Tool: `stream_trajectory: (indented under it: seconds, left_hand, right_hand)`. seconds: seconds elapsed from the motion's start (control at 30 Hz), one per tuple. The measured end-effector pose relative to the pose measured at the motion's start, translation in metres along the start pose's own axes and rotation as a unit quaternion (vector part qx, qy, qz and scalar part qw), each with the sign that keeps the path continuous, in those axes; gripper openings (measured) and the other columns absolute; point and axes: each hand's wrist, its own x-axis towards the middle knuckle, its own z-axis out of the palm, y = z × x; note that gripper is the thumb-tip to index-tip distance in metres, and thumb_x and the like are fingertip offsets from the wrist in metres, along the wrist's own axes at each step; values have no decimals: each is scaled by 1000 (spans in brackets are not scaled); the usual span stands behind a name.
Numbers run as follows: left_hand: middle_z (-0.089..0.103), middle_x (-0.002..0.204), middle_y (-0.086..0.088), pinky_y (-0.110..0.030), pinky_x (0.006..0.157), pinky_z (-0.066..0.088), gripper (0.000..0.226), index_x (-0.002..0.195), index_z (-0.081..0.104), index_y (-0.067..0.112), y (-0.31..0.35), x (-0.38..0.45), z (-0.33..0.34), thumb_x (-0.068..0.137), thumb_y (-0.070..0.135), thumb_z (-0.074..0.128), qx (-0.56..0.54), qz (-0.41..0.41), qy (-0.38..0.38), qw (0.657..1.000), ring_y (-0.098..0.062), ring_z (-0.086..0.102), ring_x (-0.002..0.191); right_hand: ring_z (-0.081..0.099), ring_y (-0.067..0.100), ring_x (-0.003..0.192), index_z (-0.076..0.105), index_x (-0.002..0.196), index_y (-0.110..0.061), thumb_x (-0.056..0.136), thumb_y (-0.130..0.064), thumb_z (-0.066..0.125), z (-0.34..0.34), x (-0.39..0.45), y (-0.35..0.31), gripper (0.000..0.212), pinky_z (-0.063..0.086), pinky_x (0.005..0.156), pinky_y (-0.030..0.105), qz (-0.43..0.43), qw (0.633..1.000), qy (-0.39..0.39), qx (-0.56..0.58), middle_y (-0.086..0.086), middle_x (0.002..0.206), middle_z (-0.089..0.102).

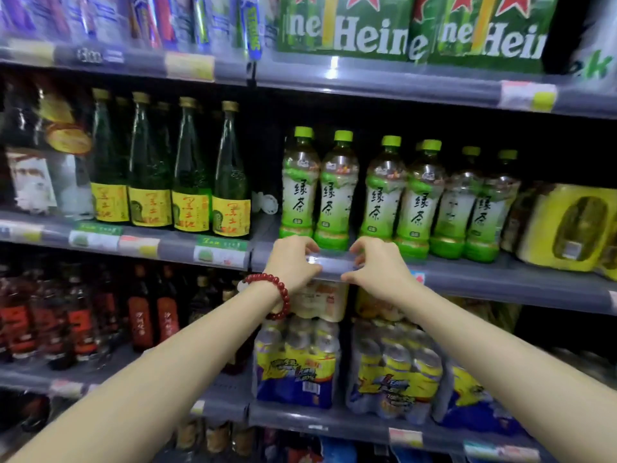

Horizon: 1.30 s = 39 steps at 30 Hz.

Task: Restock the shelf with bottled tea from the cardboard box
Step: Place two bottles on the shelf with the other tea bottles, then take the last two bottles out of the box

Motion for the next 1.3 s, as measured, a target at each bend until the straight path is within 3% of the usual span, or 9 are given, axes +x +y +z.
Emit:
stream_trajectory:
  seconds: [0.37,0.5,0.6,0.67,0.77,0.93,1.1,1.2,1.3]
  left_hand:
    - [71,108,-9,-31,89,48,30,104,69,11,-196,-99,-88,77,24,69,84,-242,36,966,-26,64,104]
    - [70,108,-12,-30,81,47,30,104,68,7,-268,-151,-112,82,26,65,131,-338,32,931,-28,63,101]
    - [69,89,-15,-31,70,46,20,90,68,6,-314,-193,-119,82,23,64,139,-423,22,895,-30,65,91]
    - [66,82,-10,-31,67,46,14,81,67,9,-343,-219,-121,79,23,66,142,-476,32,868,-29,66,88]
    - [68,90,-14,-34,72,48,17,84,67,5,-382,-251,-116,80,21,67,120,-546,38,828,-30,64,89]
    - [64,120,-13,-35,93,47,37,116,61,2,-448,-291,-73,87,24,64,75,-638,34,766,-30,59,111]
    - [61,124,-11,-34,97,49,41,122,57,7,-512,-337,9,86,25,65,29,-685,9,728,-26,58,113]
    - [61,124,-9,-32,96,50,39,122,58,10,-554,-368,65,86,24,64,21,-691,-14,722,-25,59,112]
    - [63,118,-9,-34,93,52,31,117,61,10,-596,-400,124,88,19,60,35,-693,-58,718,-26,60,109]
  right_hand:
    - [63,24,99,61,115,-9,73,-26,79,160,-1,-148,49,51,84,33,-155,966,-194,72,8,101,67]
    - [64,27,98,62,111,-5,76,-19,74,232,-2,-194,40,52,83,34,-213,935,-275,67,12,101,69]
    - [62,26,102,61,113,-6,77,-20,73,291,-4,-224,41,50,82,32,-252,907,-334,54,10,105,69]
    - [63,25,95,59,113,-7,80,-23,73,330,-8,-242,40,52,81,34,-270,885,-377,41,11,106,68]
    - [62,23,83,58,115,-6,79,-24,74,390,-18,-262,44,50,68,32,-287,852,-437,34,14,101,70]
    - [65,27,92,64,104,-7,74,-27,75,494,-40,-265,37,53,76,34,-307,816,-489,24,11,96,70]
    - [59,20,88,59,116,-7,75,-24,77,598,-72,-230,48,45,74,26,-309,785,-537,7,3,99,63]
    - [61,23,94,61,109,-9,78,-25,75,663,-95,-202,38,52,79,32,-294,775,-560,-7,6,105,65]
    - [61,25,104,59,117,-9,79,-24,75,729,-118,-170,44,48,78,29,-277,764,-583,-24,9,112,65]
